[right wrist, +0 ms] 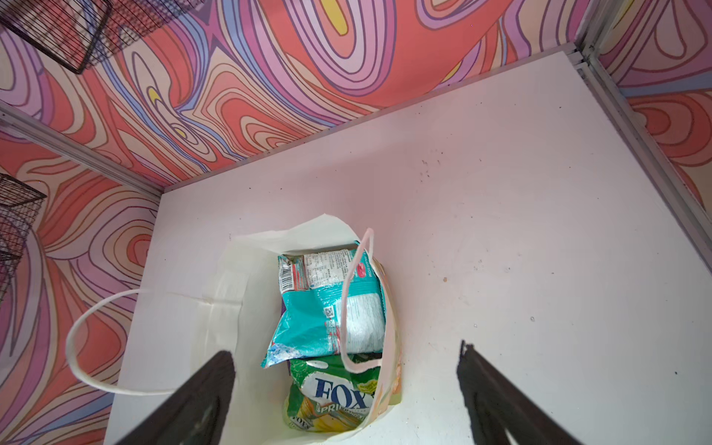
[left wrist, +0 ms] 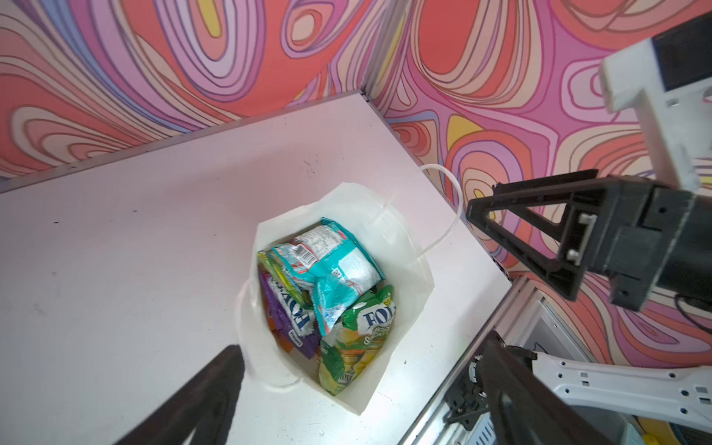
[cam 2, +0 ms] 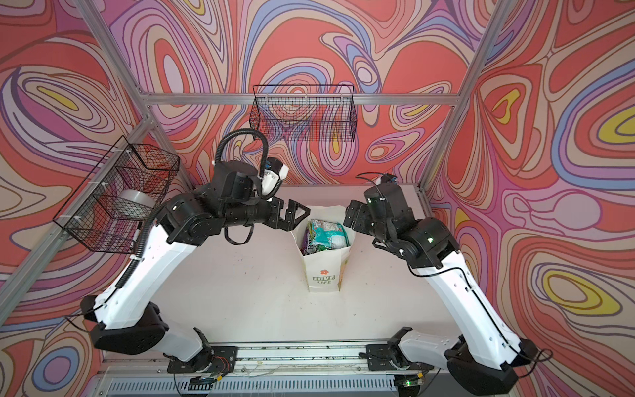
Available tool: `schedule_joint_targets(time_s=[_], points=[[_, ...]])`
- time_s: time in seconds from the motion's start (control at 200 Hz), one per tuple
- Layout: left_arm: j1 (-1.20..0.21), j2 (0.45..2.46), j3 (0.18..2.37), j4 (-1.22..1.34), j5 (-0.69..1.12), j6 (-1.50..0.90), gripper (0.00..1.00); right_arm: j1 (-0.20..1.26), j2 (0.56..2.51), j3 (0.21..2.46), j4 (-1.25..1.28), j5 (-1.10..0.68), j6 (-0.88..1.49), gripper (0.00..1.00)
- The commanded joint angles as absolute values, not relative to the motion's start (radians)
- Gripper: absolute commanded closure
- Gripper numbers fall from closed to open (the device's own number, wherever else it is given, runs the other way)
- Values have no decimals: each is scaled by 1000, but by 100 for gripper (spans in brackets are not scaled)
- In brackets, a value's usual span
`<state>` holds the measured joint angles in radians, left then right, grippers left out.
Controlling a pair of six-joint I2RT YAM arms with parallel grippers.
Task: Place the snacks into the paper bag
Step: Pick up the paper bag from the center of the table.
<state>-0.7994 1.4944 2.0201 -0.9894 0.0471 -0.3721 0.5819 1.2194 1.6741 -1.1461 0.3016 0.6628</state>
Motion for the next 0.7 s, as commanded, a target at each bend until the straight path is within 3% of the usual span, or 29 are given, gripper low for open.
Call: schedule_joint_targets(time_s=[0.0, 0.235, 0.366, 0.426, 0.506, 0.556, 0.626, 0.691], points=[[-787, 1488, 1941, -992, -157, -408, 3, 583, 1249, 1641, -1135, 324, 655, 6], [-743, 1578, 1901, -1035, -41, -462, 11, 583, 1285, 1599, -1088, 362, 637, 12], [-738, 1670, 1954, -1034, -1, -478, 28, 582, 1315, 1594, -1059, 355, 625, 25], [-737, 1706, 1990, -1039, 8, -483, 44, 581, 1330, 1597, -1048, 351, 622, 41], [-735, 1745, 2055, -1051, 49, -486, 74, 581, 1357, 1640, -1026, 285, 601, 99], [-732, 1769, 2112, -1061, 91, -485, 88, 581, 1379, 1684, -999, 215, 581, 100], [-734, 1799, 2195, -1057, 175, -491, 100, 581, 1411, 1759, -966, 95, 568, 100], [-733, 1826, 2275, -1056, 247, -495, 100, 584, 1453, 1849, -959, 14, 559, 100]])
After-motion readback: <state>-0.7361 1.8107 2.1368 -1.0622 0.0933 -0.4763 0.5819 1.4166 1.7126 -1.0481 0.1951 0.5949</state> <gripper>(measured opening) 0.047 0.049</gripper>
